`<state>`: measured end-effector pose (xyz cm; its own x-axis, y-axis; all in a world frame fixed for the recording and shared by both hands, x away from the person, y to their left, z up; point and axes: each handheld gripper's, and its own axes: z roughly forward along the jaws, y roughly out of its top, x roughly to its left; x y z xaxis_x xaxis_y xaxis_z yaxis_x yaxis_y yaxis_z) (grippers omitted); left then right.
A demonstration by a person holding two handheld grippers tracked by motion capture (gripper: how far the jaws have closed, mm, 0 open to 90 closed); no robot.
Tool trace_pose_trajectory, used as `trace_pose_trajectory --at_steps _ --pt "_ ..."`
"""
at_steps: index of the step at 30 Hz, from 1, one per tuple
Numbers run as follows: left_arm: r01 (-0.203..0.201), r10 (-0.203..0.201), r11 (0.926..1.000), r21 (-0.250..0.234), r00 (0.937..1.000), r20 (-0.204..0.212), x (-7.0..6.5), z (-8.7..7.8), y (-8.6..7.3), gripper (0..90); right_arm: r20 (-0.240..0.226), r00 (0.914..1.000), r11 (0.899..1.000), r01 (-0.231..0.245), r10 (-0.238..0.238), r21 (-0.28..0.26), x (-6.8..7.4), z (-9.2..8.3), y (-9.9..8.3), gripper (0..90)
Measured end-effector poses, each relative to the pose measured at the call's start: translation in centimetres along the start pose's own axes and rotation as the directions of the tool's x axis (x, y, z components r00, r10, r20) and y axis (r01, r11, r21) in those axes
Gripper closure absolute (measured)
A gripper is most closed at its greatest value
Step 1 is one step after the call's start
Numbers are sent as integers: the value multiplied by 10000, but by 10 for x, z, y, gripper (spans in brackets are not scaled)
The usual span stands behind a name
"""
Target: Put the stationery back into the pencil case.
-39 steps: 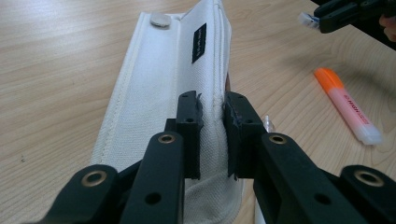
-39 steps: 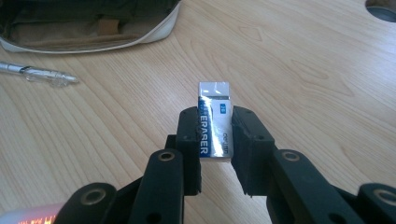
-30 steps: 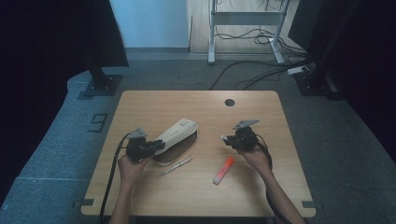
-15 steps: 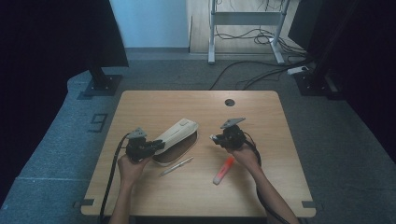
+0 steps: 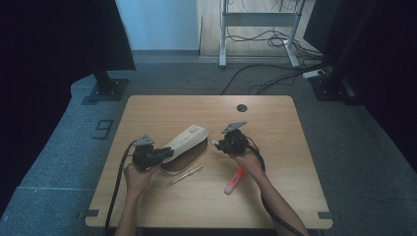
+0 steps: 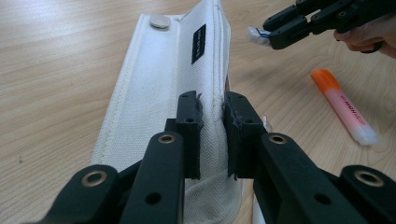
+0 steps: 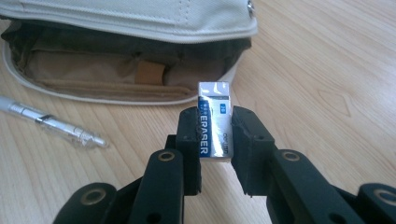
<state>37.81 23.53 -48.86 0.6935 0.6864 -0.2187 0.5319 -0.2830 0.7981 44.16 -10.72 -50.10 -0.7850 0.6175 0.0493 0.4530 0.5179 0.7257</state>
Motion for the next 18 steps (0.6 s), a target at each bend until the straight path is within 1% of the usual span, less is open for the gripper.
trace_pose_trajectory --at_steps 5,8,9,10,18 --pt "1 -1 10000 -7 10000 14 0 0 0 771 -30 10000 10000 66 -65 57 4 7 5 720" --pt "4 -4 10000 -19 10000 24 0 0 0 771 -86 9999 9999 138 -137 83 7 16 9 720" --pt "4 -4 10000 -19 10000 24 0 0 0 771 -86 9999 9999 138 -137 83 7 16 9 720" --pt "9 -9 10000 -24 10000 26 0 0 0 771 -35 9999 9999 110 -110 120 9 20 11 720" --pt "15 -15 10000 -42 10000 48 -1 0 0 770 -51 9999 9998 92 -92 147 11 34 20 720"
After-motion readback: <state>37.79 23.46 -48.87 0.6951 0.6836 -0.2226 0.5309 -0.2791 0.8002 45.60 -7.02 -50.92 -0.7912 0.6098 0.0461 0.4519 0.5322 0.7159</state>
